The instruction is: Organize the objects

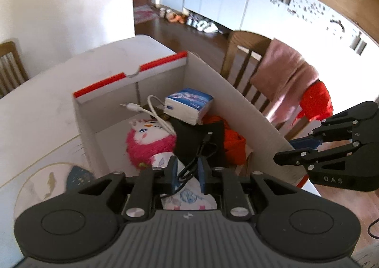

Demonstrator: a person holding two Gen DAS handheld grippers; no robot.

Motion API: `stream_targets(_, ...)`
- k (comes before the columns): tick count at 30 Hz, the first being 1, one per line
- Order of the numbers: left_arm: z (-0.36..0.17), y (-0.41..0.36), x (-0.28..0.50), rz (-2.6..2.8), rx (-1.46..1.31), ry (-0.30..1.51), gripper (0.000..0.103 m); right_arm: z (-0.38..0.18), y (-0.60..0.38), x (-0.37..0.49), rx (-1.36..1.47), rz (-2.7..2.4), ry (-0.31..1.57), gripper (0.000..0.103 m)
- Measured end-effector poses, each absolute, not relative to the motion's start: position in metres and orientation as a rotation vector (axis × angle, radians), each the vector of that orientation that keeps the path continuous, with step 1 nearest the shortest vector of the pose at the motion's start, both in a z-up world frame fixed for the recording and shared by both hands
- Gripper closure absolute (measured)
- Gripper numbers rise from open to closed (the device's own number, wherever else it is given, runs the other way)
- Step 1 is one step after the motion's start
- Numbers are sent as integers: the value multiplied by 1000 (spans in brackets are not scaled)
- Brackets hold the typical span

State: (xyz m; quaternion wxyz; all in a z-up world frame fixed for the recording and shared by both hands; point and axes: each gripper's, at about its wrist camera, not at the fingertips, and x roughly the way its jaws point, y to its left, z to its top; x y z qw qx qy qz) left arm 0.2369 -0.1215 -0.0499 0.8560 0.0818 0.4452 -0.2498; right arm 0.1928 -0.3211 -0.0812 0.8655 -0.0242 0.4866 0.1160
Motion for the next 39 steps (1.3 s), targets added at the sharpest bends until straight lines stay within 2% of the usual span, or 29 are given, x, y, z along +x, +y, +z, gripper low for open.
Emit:
stream_targets(5, -38, -107, 215, -475, 129, 883, 78, -64, -324, 177, -29, 270, 937, 80)
stream_targets(8, -29, -95, 200, -454, 99, 848, 66, -50, -320, 166, -17, 291, 876, 76)
stream_targets(10, -25, -88, 191, -453, 79, 827, 45, -42, -317, 160, -6, 297, 836, 69)
stream_targets(12, -19, -82, 182, -455, 73, 801, 40, -36, -314, 153, 11, 296, 800, 67)
stream_targets(17, -9, -69, 162, -440, 62, 755, 25, -26, -306, 136, 39, 313, 752, 53)
stream_targets(19, -7, -63, 154, -441, 52, 741, 18, -23, -303, 129, 41, 311, 730, 43)
stream_targets(24, -5, -50, 140, -437, 29, 718, 0, -20, -296, 115, 59, 321, 689, 27)
stream_targets(31, -6, -36, 121, -430, 2, 700, 0, -14, -287, 96, 61, 334, 627, 3)
stream_targets(39, -8, -34, 107, -401, 23, 690, 0, -14, -280, 86, 62, 340, 603, 1)
